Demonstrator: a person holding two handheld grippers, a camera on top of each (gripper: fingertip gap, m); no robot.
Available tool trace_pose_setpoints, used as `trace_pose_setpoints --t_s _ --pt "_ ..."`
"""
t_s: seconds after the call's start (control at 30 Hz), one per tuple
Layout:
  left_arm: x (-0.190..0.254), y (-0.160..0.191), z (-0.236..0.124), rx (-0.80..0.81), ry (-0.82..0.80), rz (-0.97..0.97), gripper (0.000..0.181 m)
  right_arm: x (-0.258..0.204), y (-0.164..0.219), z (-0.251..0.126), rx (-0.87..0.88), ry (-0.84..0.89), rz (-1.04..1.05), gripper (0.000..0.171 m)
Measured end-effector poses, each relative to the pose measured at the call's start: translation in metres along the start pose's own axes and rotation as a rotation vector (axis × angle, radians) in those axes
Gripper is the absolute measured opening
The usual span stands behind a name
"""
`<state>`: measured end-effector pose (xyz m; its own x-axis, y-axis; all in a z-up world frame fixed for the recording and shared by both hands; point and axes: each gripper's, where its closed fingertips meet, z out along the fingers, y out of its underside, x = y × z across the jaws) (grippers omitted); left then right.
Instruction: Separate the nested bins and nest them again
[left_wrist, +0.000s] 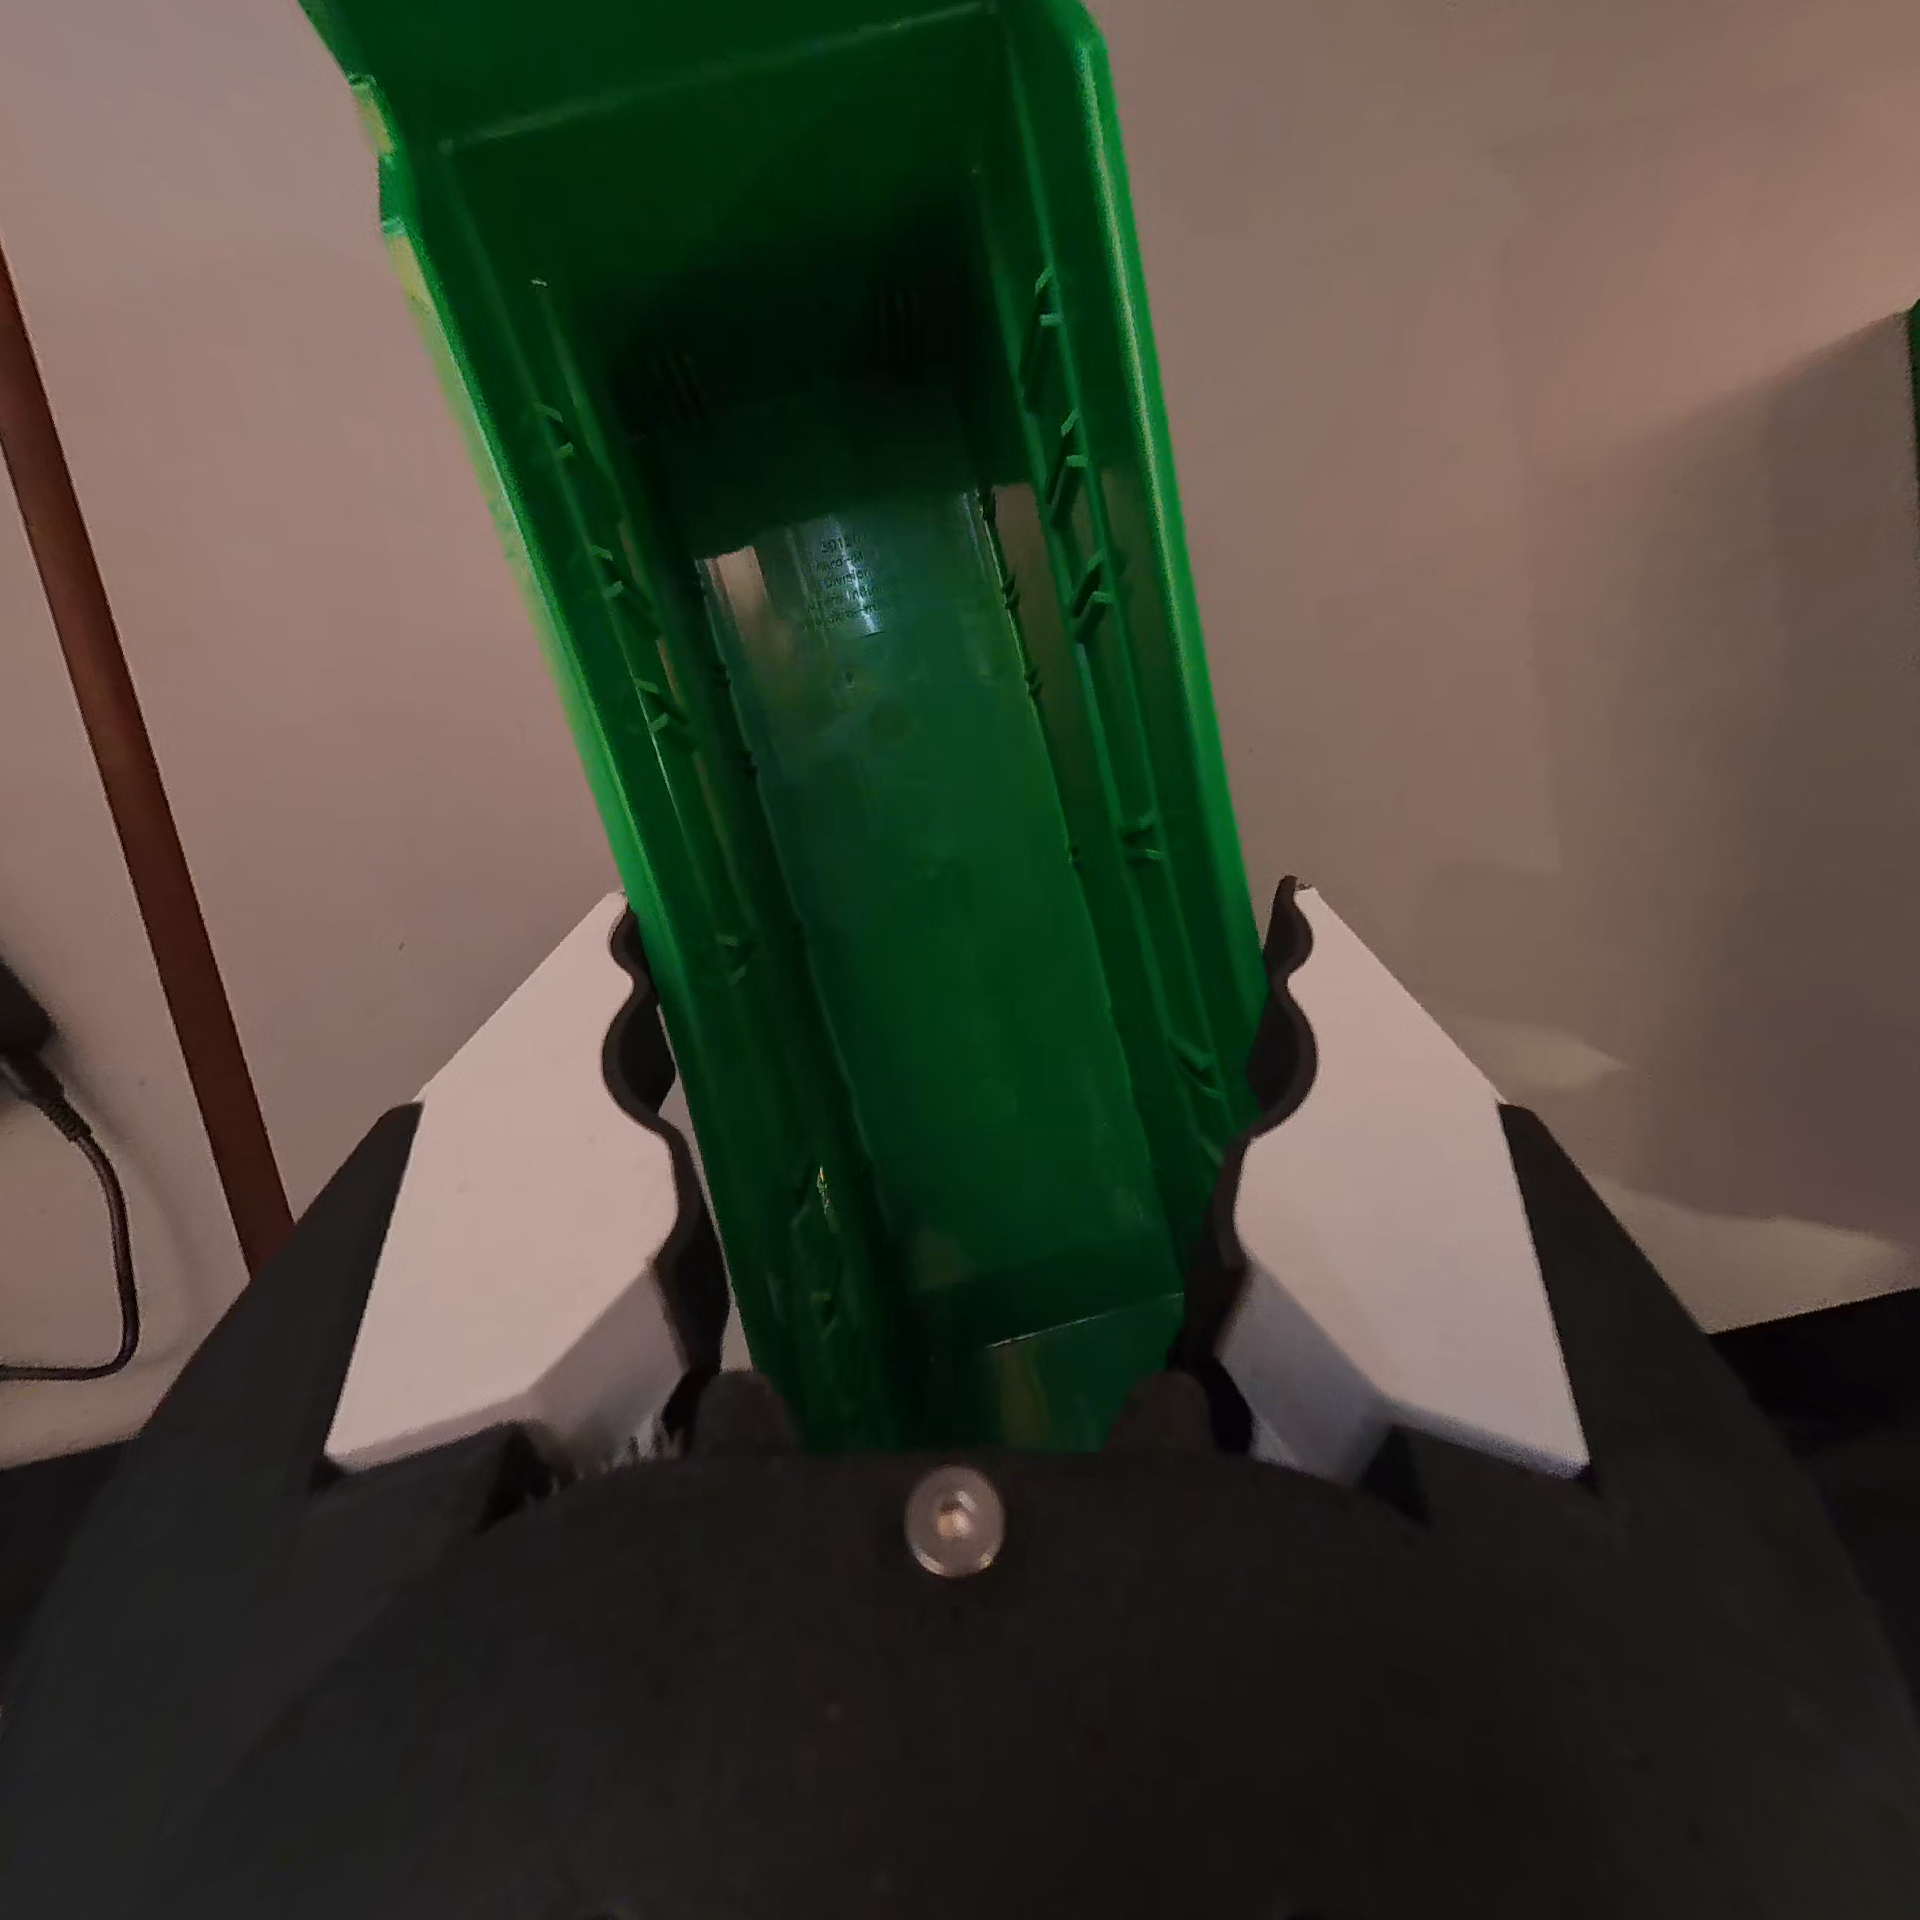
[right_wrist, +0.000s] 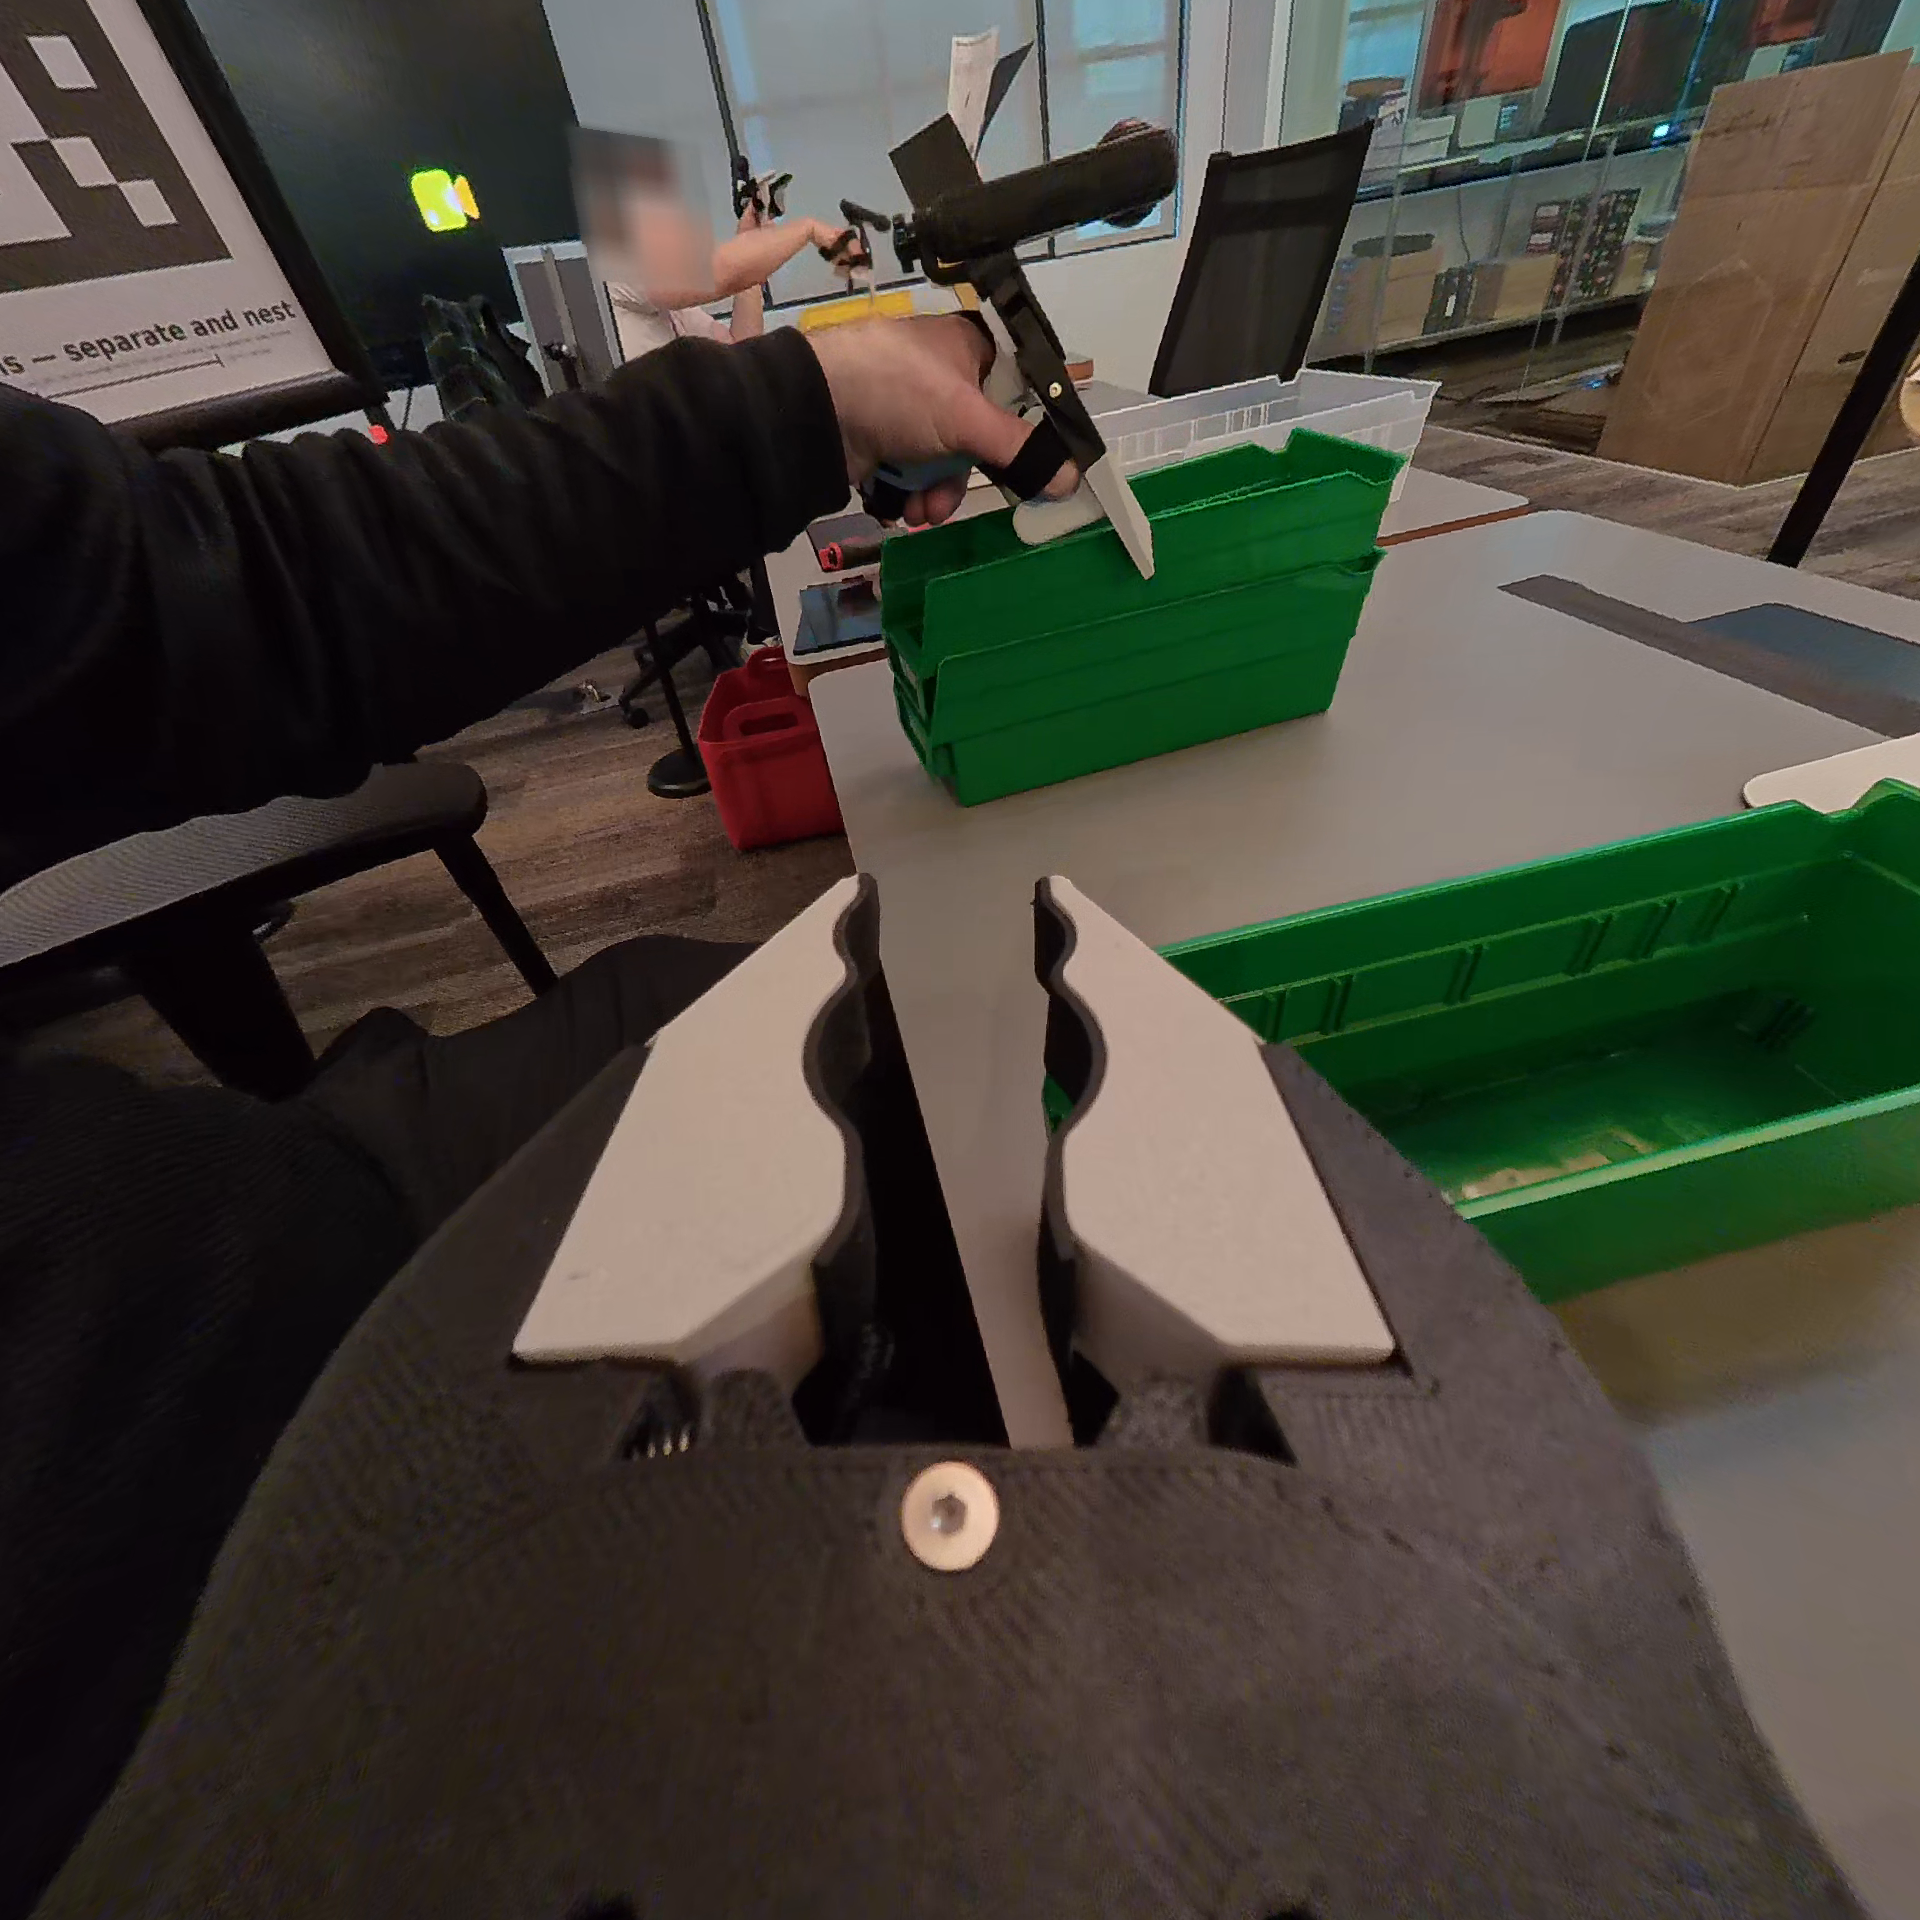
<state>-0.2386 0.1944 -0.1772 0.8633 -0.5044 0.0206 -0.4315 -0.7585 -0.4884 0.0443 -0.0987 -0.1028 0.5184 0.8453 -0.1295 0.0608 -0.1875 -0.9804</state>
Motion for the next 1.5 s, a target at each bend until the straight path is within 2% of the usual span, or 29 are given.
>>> trace_pose_setpoints --t_s 0.23,0.37,0.5,0.63,0.77,0.87,0.97,1.1,1.3,1.5 --pt "-0.001 0.001 0.009 0.000 0.036 0.011 0.119 -0.001 0.003 0.002 -0.011 -0.005 0.003 0.028" --pt "-0.004 -0.001 0.006 0.019 0.008 0.000 0.137 -0.001 0.003 0.002 -0.011 -0.005 0.001 0.029" --pt "-0.001 -0.018 -0.022 0.088 -0.080 0.022 0.158 0.001 0.002 0.001 -0.005 0.009 0.000 0.031" --pt "0.051 -0.046 -0.056 0.199 -0.047 0.074 0.158 0.003 0.000 -0.001 0.003 0.012 -0.002 0.031" --pt "0.148 -0.066 -0.068 0.248 0.092 0.153 0.158 -0.002 0.002 0.001 -0.012 -0.001 -0.024 0.031" --pt "0.236 -0.071 -0.054 0.223 0.235 0.220 0.158 -0.012 0.001 0.002 -0.015 -0.041 -0.051 0.030" --pt "0.303 -0.069 -0.026 0.149 0.289 0.296 0.158 -0.027 0.003 0.001 -0.030 -0.109 -0.085 0.029" --pt "0.360 -0.065 0.014 0.062 0.323 0.334 0.158 -0.031 0.011 0.003 -0.068 -0.118 -0.116 0.029" --pt "0.377 -0.048 0.066 -0.086 0.256 0.349 0.158 -0.030 0.009 0.001 -0.061 -0.124 -0.111 0.029" --pt "0.369 -0.042 0.081 -0.148 0.178 0.430 0.152 -0.029 0.009 0.000 -0.060 -0.126 -0.104 0.029"
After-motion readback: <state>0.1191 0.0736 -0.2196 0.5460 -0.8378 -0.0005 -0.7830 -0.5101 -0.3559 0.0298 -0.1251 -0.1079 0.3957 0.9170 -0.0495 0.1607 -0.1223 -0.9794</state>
